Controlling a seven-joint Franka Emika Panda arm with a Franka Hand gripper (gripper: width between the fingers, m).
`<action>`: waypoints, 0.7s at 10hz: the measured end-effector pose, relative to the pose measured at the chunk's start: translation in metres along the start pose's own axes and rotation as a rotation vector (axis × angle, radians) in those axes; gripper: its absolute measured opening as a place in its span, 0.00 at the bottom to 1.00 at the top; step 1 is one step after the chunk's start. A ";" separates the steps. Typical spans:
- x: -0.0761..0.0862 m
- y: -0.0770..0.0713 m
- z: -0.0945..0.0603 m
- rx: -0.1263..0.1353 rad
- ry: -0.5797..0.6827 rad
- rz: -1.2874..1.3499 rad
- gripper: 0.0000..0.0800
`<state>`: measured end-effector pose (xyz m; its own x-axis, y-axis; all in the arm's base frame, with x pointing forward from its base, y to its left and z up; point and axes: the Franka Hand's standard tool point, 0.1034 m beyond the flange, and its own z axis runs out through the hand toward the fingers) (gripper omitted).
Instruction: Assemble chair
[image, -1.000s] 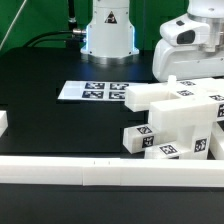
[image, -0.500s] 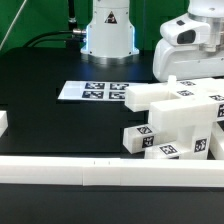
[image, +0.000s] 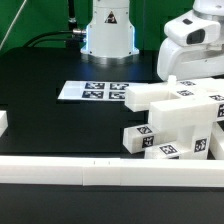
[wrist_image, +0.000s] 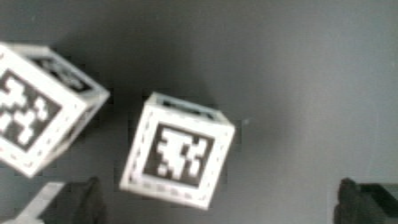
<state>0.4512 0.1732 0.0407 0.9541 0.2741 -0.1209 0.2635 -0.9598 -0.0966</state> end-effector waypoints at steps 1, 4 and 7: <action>0.000 -0.001 0.000 0.001 0.003 0.003 0.81; 0.000 0.000 0.000 0.001 0.003 0.004 0.81; 0.009 0.000 0.007 0.002 0.003 -0.008 0.81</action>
Offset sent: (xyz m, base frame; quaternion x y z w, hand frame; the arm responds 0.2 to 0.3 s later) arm 0.0000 0.0000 0.0000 0.0000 0.0000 0.0000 1.0000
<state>0.4588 0.1763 0.0330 0.9526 0.2811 -0.1167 0.2704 -0.9576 -0.0995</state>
